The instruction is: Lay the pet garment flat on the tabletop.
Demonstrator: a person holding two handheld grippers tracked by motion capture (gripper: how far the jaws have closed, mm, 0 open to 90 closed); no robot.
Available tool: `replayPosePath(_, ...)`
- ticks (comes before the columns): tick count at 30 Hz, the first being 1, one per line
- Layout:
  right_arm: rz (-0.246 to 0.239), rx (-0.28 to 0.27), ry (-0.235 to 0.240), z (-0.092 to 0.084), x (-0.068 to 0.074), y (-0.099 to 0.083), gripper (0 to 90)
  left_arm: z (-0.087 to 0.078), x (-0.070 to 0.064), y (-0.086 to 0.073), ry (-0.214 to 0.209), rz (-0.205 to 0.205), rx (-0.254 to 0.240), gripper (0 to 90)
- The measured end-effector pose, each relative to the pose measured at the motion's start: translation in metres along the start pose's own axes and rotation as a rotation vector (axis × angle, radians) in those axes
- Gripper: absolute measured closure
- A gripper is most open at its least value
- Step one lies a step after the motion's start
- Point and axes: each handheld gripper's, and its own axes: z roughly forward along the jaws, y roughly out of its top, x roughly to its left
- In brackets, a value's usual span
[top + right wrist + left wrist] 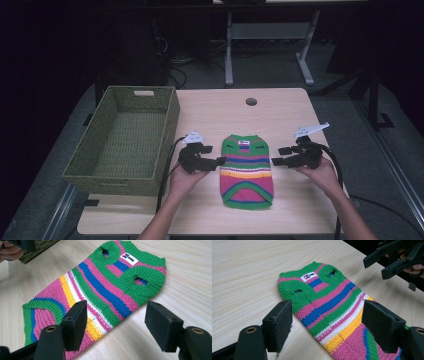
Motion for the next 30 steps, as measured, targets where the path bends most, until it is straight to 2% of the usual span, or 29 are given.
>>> replayPosePath(9, 0.005, 0.004, -0.004, -0.006, 0.001, -0.007, 31.9, -0.001, -0.007, -0.001, -0.005, 0.022, 0.019, 22.7)
replayPosePath(11, -0.007, -0.005, -0.007, -0.009, 0.002, -0.008, 31.7, -0.002, -0.009, -0.002, -0.007, 0.029, 0.014, 22.5)
replayPosePath(21, -0.001, -0.011, -0.013, -0.017, 0.005, -0.021, 29.5, -0.006, -0.008, -0.014, -0.012, 0.024, 0.035, 21.9)
replayPosePath(24, -0.004, -0.012, -0.018, -0.02, 0.006, -0.025, 29.4, -0.009, -0.01, -0.016, -0.016, 0.017, 0.028, 21.4)
replayPosePath(30, -0.003, -0.019, -0.037, -0.025, 0.007, -0.032, 29.4, -0.01, -0.014, -0.019, -0.012, 0.037, 0.032, 19.4)
